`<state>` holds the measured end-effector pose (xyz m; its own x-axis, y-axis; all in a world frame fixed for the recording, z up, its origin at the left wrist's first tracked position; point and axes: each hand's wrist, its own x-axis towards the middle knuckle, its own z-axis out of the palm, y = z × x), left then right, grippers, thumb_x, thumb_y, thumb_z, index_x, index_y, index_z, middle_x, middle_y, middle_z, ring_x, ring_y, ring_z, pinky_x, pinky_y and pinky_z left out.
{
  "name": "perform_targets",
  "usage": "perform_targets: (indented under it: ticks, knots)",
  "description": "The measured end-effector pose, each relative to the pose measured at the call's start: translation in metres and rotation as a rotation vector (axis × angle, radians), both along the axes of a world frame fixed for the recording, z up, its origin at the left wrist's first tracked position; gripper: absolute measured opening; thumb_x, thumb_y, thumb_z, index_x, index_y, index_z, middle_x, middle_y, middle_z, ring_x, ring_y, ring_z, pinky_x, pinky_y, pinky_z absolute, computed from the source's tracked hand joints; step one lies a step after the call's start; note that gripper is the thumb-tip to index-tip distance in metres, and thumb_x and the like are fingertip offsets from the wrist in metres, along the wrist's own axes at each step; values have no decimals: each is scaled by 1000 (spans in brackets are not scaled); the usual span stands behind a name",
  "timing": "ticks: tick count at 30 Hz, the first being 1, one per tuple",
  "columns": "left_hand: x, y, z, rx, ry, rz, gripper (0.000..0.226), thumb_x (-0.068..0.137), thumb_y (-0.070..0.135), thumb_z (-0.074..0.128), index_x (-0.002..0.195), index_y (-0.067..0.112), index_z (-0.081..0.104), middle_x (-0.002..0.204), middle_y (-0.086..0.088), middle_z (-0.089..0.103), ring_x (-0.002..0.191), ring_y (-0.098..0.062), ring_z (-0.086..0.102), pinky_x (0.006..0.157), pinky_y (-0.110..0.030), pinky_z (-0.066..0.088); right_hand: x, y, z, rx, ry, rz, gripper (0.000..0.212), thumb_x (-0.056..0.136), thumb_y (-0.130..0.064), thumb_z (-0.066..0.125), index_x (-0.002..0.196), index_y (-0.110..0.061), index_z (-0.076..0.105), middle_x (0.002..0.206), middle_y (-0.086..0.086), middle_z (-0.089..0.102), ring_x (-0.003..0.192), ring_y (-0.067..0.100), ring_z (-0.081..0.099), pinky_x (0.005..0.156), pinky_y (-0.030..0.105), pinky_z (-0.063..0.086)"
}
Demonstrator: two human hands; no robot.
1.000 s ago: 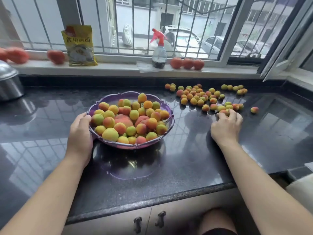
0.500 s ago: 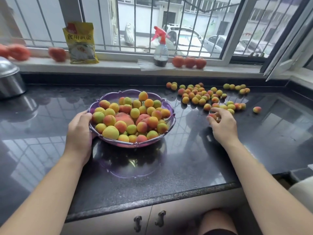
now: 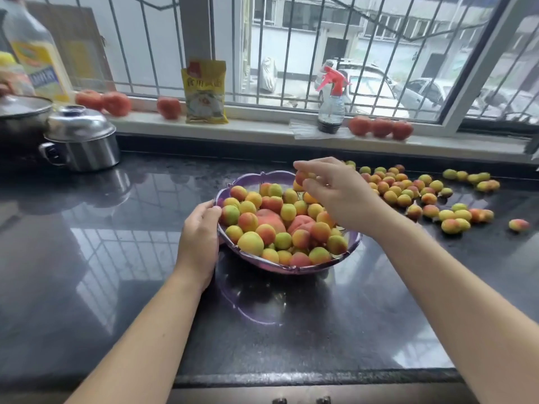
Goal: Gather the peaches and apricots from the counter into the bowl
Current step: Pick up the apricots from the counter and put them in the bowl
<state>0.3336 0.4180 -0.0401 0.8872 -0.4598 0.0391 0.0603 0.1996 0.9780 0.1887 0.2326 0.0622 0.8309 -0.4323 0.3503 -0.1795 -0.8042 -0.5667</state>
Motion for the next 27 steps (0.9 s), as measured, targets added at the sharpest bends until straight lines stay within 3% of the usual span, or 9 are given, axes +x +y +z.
perform_targets:
  ticks: [4, 7, 11, 19, 23, 27]
  knots:
    - [0, 1, 2, 25, -8, -9, 37, 88, 41, 55, 113, 23, 75, 107, -4, 80, 107, -29, 76, 97, -57, 61, 30, 19, -4, -168, 112, 109, 38, 103, -11, 56, 135, -30, 63, 131, -8, 58, 115, 11, 57, 96, 30, 55]
    - [1, 2, 1, 35, -10, -15, 38, 87, 43, 55, 114, 25, 74, 108, -2, 80, 108, -27, 75, 98, -59, 60, 41, 27, -9, -329, 155, 122, 41, 98, -23, 65, 137, -30, 59, 130, -6, 62, 114, 14, 57, 92, 32, 54]
    - [4, 0, -1, 22, -8, -5, 33, 86, 41, 56, 109, 28, 75, 108, -3, 80, 109, -29, 75, 100, -60, 59, 49, 27, -17, -542, 206, 122, 30, 93, -35, 70, 121, -26, 65, 116, -7, 65, 107, 14, 48, 88, 38, 51]
    - [5, 0, -4, 14, -20, -21, 40, 85, 47, 55, 114, 28, 74, 110, -2, 80, 110, -28, 75, 99, -59, 60, 54, 27, -18, -578, 200, 118, 25, 95, -35, 68, 119, -26, 66, 112, -8, 66, 103, 13, 48, 83, 34, 50]
    - [4, 0, -4, 11, -24, -24, 38, 88, 44, 54, 115, 26, 73, 109, -3, 80, 108, -28, 75, 98, -58, 60, 54, 26, -15, -552, 240, 138, 27, 95, -32, 67, 121, -25, 64, 115, -7, 65, 107, 13, 50, 86, 35, 51]
    - [3, 0, -3, 13, -26, -26, 39, 88, 44, 55, 116, 25, 73, 109, -4, 80, 109, -28, 76, 98, -59, 60, 49, 22, -12, -430, 249, 144, 41, 95, -35, 68, 135, -29, 58, 129, -8, 61, 120, 13, 50, 97, 35, 49]
